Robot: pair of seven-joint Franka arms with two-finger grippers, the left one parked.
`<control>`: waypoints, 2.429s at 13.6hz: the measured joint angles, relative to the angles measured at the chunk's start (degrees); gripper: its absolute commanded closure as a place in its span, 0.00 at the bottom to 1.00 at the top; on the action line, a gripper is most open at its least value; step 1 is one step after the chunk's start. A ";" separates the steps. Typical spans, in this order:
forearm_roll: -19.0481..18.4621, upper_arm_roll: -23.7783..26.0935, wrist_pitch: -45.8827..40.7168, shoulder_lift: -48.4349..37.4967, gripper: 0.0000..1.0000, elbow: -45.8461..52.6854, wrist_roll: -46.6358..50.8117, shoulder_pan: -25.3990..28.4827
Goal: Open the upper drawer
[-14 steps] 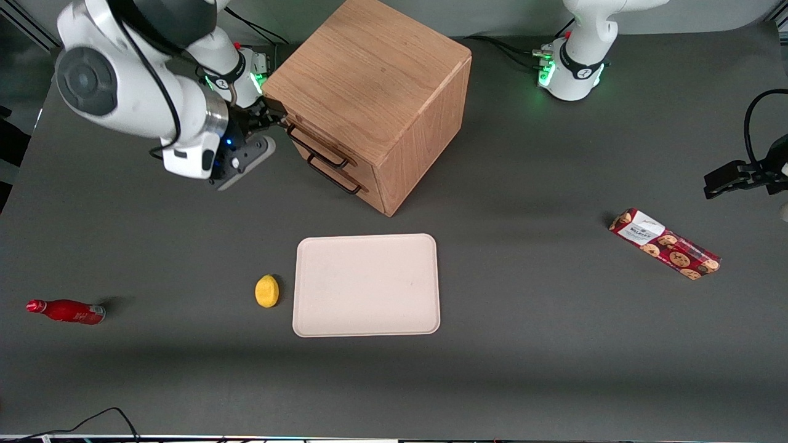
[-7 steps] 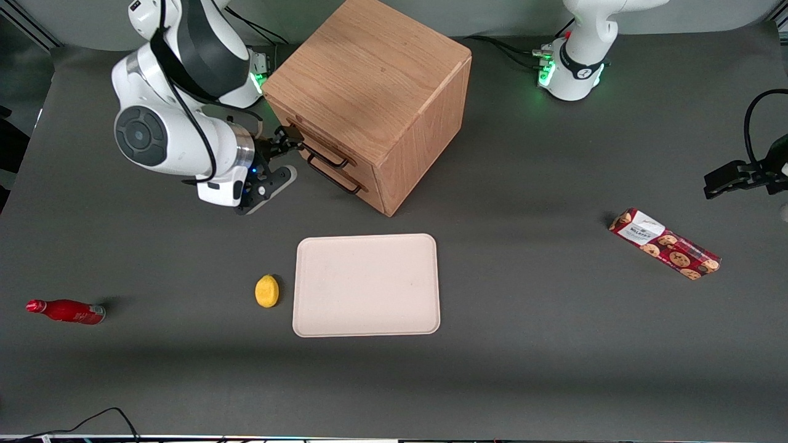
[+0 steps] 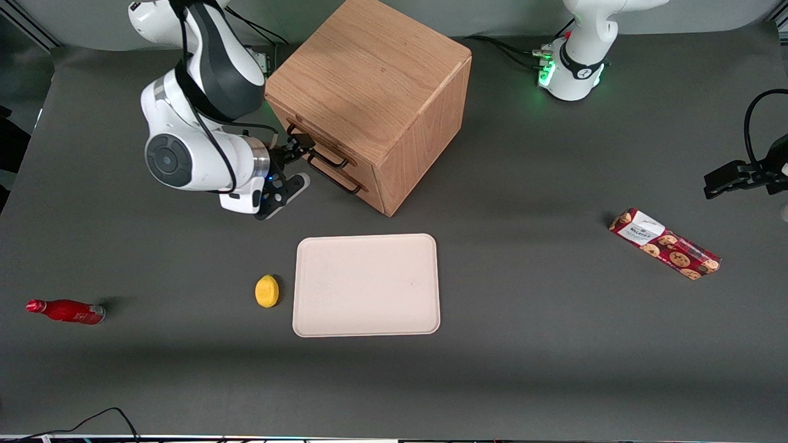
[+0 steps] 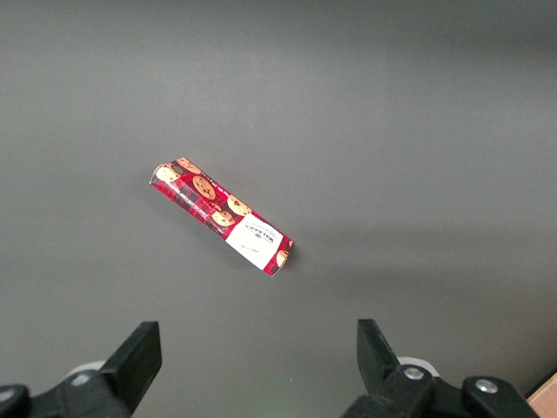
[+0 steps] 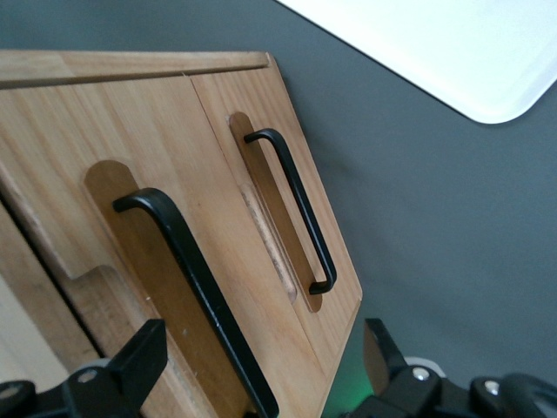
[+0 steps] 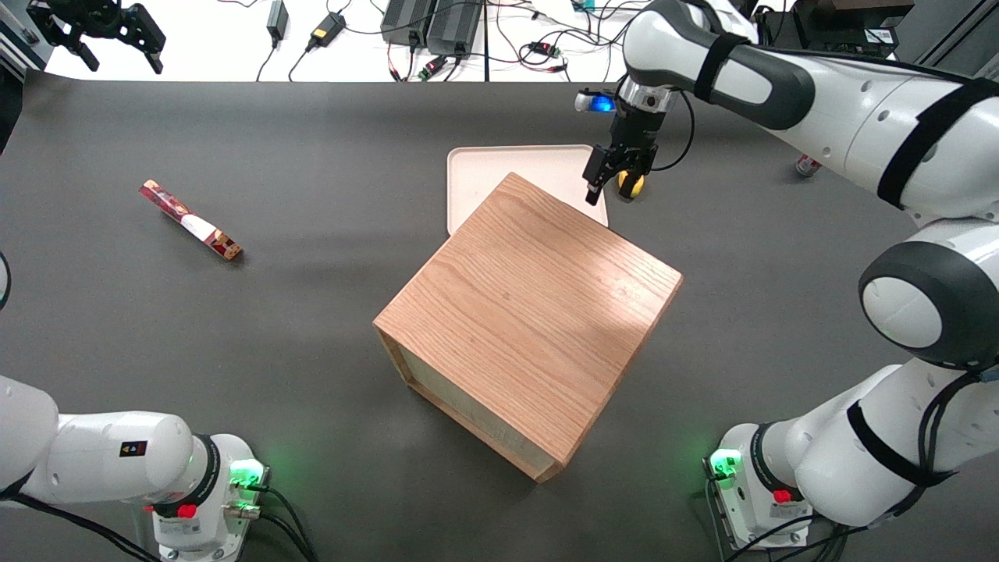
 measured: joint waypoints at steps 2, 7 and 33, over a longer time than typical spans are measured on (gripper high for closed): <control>0.01 0.22 0.03 0.72 0.00 -0.44 -0.69 0.00; 0.38 0.82 0.75 1.26 0.00 -1.86 -1.08 0.00; 1.39 1.57 6.10 3.74 0.00 -3.14 -8.34 -2.07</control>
